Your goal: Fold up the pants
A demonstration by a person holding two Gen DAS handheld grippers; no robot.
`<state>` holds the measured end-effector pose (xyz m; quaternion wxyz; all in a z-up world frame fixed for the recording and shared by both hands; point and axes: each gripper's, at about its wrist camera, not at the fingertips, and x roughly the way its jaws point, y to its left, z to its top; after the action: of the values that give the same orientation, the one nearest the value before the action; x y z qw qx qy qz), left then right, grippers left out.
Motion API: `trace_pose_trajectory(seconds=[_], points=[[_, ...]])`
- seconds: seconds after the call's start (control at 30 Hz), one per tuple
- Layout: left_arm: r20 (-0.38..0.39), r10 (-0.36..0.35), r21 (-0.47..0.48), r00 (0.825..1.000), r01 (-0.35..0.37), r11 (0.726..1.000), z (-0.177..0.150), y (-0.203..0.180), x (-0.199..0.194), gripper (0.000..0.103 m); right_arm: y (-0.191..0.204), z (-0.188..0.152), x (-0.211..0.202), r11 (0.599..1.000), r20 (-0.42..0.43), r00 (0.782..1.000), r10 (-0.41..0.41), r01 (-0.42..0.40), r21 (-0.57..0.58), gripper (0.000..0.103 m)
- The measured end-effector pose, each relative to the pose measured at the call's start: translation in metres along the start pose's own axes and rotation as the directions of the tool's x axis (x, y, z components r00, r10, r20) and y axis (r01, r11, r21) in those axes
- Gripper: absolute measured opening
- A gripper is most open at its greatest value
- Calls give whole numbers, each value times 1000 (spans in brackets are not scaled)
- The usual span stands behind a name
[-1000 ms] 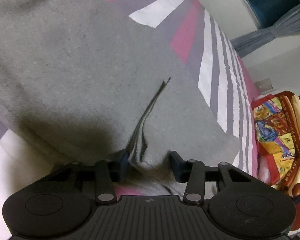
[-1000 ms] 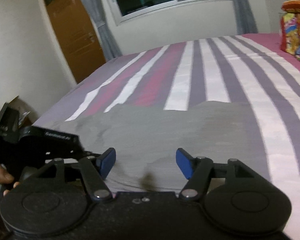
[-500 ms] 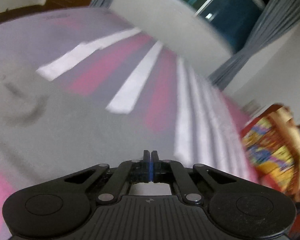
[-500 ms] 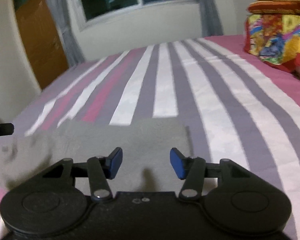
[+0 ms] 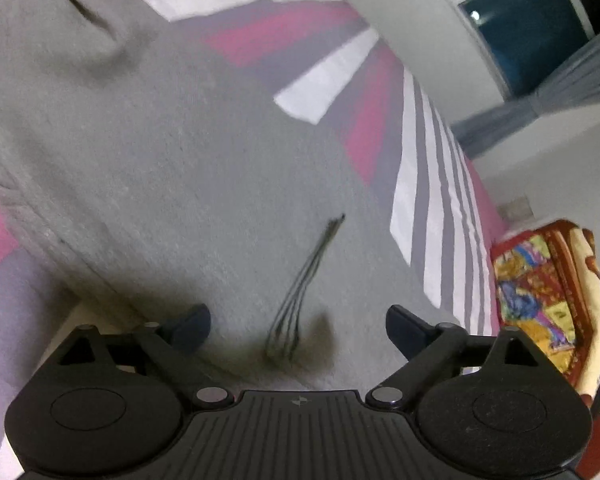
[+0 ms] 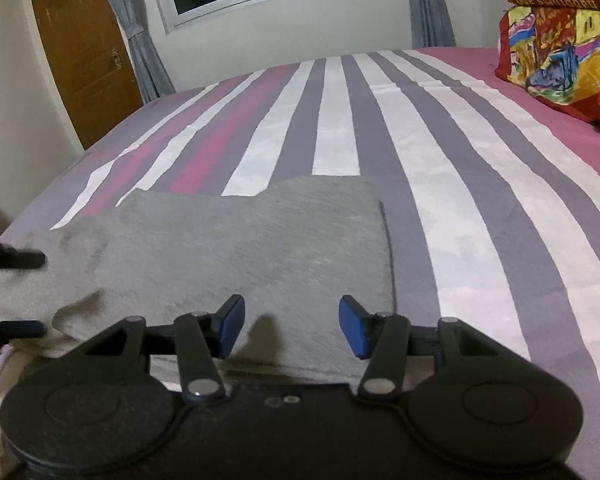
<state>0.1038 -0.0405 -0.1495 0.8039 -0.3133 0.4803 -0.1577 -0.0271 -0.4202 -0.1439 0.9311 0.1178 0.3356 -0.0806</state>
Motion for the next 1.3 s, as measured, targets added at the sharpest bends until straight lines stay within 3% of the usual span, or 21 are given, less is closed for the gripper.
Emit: trace_pose_trajectory(seconds=[0.07,0.1,0.13,0.17,0.4,0.43,0.5,0.6,0.7,0.77,0.87,0.97,1.03,1.13,1.3], points=[[-28,-10,-5,1000,10,1000,-1,3,4,90,-3,-1,-2,1000,4,1000,-1,1,11,52],[-39,-14,-5,999,14,1000,-3,4,5,75,-4,-1,-3,1000,6,1000,2,-2,18,52],[-62,-24,-3,998,24,1000,-4,4,8,52,-5,-1,-4,1000,9,1000,4,-5,24,52],[-105,-38,-20,994,37,999,-7,6,15,44,-6,-1,-5,1000,11,1000,4,-5,28,53],[-139,-92,-112,986,77,991,-21,11,43,42,-10,-6,-10,998,20,1000,5,-6,54,53],[-126,-94,-112,988,80,991,-21,8,45,38,-10,-5,-11,999,21,1000,1,-2,54,53],[-92,-77,-90,993,68,994,-20,-1,44,17,-10,-3,-10,999,24,1000,-8,6,50,53],[-9,-94,-36,996,94,995,-9,-23,28,16,-8,2,-8,999,29,999,-21,20,33,51],[82,-160,78,984,154,985,5,-48,-5,16,0,11,-6,1000,45,999,-10,10,3,51],[123,-164,133,979,147,980,10,-52,-19,16,9,15,-2,1000,47,999,8,-7,-23,51],[126,-67,139,990,49,989,6,-28,-14,16,26,13,5,998,39,998,40,-38,-55,51],[36,80,152,996,-85,985,0,2,23,16,39,5,26,992,-36,999,16,-20,-123,50],[45,88,169,995,-95,981,-4,2,27,18,44,-1,40,985,-103,995,-9,-9,-175,51],[48,106,155,993,-112,982,4,-12,24,18,42,2,40,985,-116,993,-2,-18,-173,51],[91,59,227,994,-78,971,10,-40,7,21,43,15,27,992,-44,999,26,-31,-126,52]])
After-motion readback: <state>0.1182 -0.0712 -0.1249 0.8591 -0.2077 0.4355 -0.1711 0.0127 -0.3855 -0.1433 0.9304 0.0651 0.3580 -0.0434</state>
